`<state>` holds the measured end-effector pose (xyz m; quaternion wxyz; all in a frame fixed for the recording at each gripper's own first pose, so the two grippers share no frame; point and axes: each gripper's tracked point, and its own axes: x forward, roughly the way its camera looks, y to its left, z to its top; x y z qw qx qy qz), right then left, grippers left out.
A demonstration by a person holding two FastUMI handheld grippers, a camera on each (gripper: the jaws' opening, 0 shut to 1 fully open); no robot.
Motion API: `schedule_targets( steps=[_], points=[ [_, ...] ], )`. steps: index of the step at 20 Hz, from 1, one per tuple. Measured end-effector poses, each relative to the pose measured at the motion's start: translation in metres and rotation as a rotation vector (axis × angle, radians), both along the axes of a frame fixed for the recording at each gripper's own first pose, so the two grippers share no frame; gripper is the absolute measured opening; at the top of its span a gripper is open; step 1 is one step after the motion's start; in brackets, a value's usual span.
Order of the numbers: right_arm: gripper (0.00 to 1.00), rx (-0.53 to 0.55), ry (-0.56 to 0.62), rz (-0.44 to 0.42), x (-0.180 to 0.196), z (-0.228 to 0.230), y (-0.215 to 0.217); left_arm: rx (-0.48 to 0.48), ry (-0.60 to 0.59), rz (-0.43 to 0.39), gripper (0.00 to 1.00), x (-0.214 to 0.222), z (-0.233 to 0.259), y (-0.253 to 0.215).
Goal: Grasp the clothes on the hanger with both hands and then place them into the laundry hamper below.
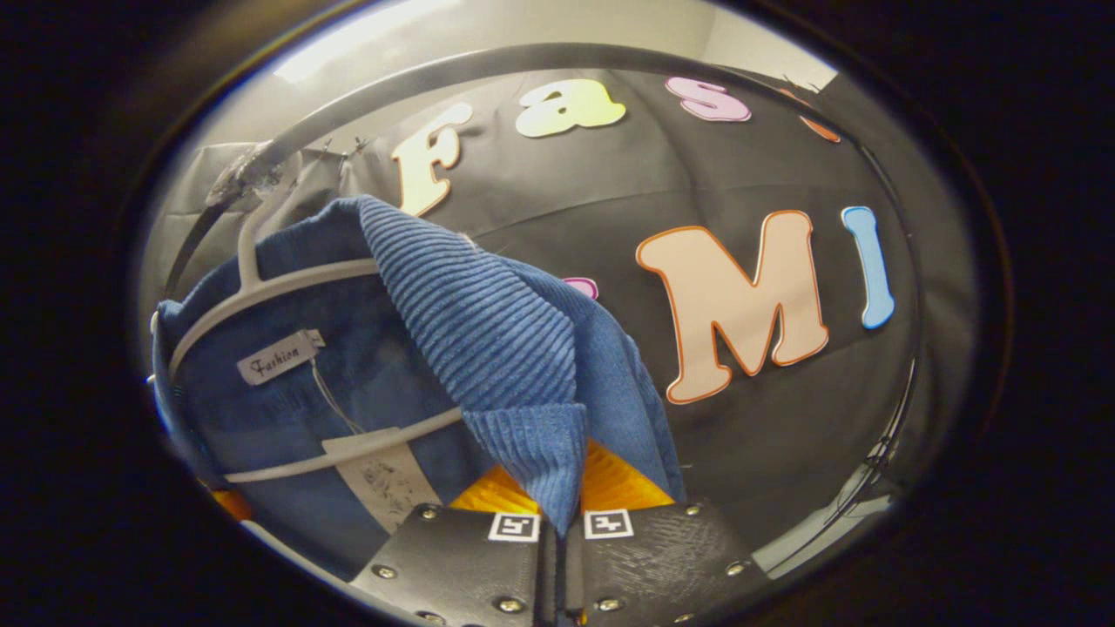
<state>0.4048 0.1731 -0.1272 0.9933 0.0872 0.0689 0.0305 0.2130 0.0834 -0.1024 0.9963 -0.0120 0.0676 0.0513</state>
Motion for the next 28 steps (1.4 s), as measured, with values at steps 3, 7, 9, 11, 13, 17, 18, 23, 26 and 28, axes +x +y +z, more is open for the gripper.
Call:
schedule_targets(
  steps=[3, 7, 9, 11, 13, 17, 18, 23, 26, 28],
  points=[
    [0.05, 0.013, -0.005, -0.006, -0.022, 0.015, -0.008, -0.039, -0.019, -0.122, 0.02, -0.017, 0.008, -0.007],
    [0.05, 0.018, 0.011, 0.019, -0.042, 0.025, -0.014, -0.076, -0.040, -0.194, 0.01, -0.051, 0.030, -0.006],
    [0.00, 0.016, 0.035, 0.010, -0.049, 0.023, -0.016, -0.096, -0.050, -0.222, 0.03, -0.073, 0.045, -0.004],
    [0.01, 0.021, 0.023, -0.006, -0.059, 0.031, -0.017, -0.113, -0.037, -0.239, 0.01, -0.089, 0.055, -0.003],
    [0.01, 0.028, 0.012, -0.015, -0.067, 0.037, -0.016, -0.124, -0.061, -0.286, 0.01, -0.103, 0.075, -0.010],
    [0.01, 0.008, -0.001, -0.020, -0.070, 0.042, -0.016, -0.113, -0.102, -0.337, 0.01, -0.122, 0.114, -0.010],
    [0.01, 0.011, -0.003, -0.029, -0.067, 0.044, -0.018, -0.115, -0.094, -0.326, 0.02, -0.122, 0.116, -0.004],
    [0.01, 0.056, -0.044, -0.084, -0.052, 0.068, -0.040, -0.061, -0.096, -0.300, 0.01, -0.123, 0.126, 0.020],
    [0.01, 0.057, -0.066, -0.094, -0.038, 0.080, -0.042, -0.034, -0.080, -0.304, 0.00, -0.116, 0.126, 0.031],
    [0.01, 0.059, -0.064, -0.092, -0.026, 0.080, -0.040, -0.012, -0.074, -0.297, 0.00, -0.108, 0.129, 0.041]
  ],
)
